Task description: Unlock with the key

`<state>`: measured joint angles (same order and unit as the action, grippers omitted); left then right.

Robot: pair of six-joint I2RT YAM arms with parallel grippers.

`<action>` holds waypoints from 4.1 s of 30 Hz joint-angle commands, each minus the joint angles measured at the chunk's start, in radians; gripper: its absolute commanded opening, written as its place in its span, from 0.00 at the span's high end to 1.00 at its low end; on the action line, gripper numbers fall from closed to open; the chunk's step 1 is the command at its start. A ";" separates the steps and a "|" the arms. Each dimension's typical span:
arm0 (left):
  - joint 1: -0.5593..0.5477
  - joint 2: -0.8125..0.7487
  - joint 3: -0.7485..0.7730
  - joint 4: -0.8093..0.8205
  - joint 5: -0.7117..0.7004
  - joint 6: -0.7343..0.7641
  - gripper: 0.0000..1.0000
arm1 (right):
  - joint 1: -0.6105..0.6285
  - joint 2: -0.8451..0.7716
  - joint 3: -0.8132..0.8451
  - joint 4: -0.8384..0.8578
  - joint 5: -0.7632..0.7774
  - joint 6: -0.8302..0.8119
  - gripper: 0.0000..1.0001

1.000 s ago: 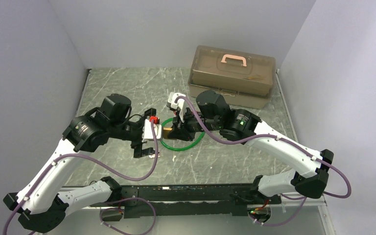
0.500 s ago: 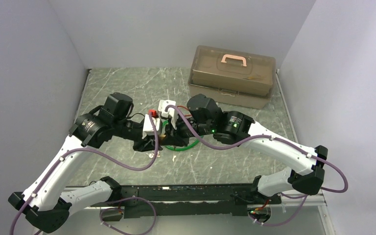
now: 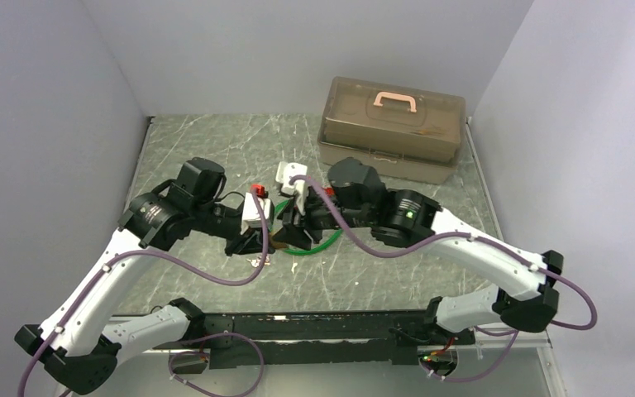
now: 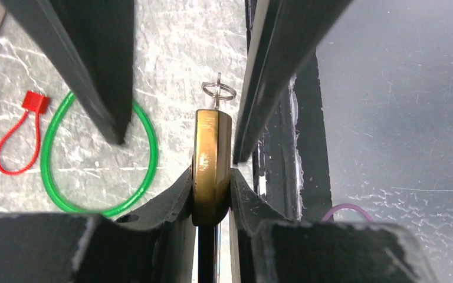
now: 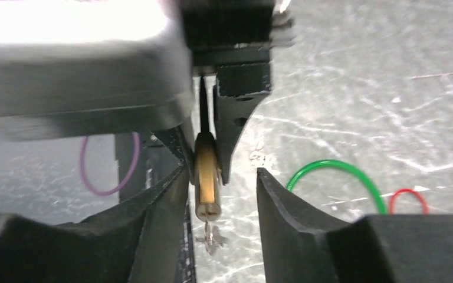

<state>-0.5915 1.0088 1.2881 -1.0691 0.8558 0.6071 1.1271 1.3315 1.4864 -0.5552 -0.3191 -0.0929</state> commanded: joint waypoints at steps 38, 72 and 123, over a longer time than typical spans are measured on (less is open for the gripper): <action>0.055 0.024 0.154 -0.020 0.107 -0.024 1.00 | -0.257 -0.175 -0.064 0.108 -0.388 0.083 0.40; 0.056 0.028 0.178 0.007 0.109 -0.060 1.00 | -0.257 -0.100 -0.086 0.156 -0.430 0.123 0.65; 0.054 0.082 0.459 -0.148 -0.011 0.128 1.00 | -0.191 0.014 -0.197 0.475 -0.330 0.520 1.00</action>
<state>-0.5224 1.1275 1.6814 -1.4269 0.6853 0.6926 0.9356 1.2903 1.2694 -0.0654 -0.6678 0.3477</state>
